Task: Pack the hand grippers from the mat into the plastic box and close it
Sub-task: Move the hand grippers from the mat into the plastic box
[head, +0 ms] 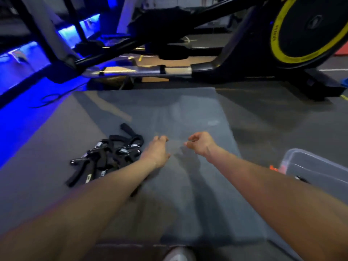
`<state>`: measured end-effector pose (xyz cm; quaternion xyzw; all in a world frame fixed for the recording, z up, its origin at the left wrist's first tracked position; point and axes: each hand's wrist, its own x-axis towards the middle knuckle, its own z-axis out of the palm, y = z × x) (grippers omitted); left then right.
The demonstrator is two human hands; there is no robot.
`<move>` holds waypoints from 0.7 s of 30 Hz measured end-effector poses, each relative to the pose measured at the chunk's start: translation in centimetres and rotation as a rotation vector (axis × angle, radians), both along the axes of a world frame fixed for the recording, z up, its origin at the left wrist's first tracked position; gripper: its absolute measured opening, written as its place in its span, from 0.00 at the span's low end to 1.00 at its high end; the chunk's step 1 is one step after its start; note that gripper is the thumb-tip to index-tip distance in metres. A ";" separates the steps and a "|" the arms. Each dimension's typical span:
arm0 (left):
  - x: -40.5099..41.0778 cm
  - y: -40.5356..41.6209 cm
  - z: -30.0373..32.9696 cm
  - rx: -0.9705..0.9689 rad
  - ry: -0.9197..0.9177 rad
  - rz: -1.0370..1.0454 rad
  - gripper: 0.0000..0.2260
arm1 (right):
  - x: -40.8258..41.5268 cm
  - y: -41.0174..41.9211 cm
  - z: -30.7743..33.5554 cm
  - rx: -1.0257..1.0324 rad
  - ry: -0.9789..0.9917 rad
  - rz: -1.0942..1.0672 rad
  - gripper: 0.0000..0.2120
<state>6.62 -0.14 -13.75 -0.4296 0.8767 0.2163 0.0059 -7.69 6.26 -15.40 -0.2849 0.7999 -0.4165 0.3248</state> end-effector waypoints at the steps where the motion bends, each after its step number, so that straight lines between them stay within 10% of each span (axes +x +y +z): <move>1: 1.2 -1.0 -0.2 -0.013 -0.010 0.020 0.23 | 1.0 -1.1 -0.2 0.010 0.000 0.031 0.17; 15: 9.8 -8.8 -3.0 0.086 -0.224 0.469 0.35 | 8.5 -9.5 -3.9 0.086 -0.109 0.179 0.20; 21: 9.4 -9.9 -4.0 0.227 -0.027 0.517 0.26 | 8.6 -9.5 -4.6 0.089 -0.121 0.161 0.18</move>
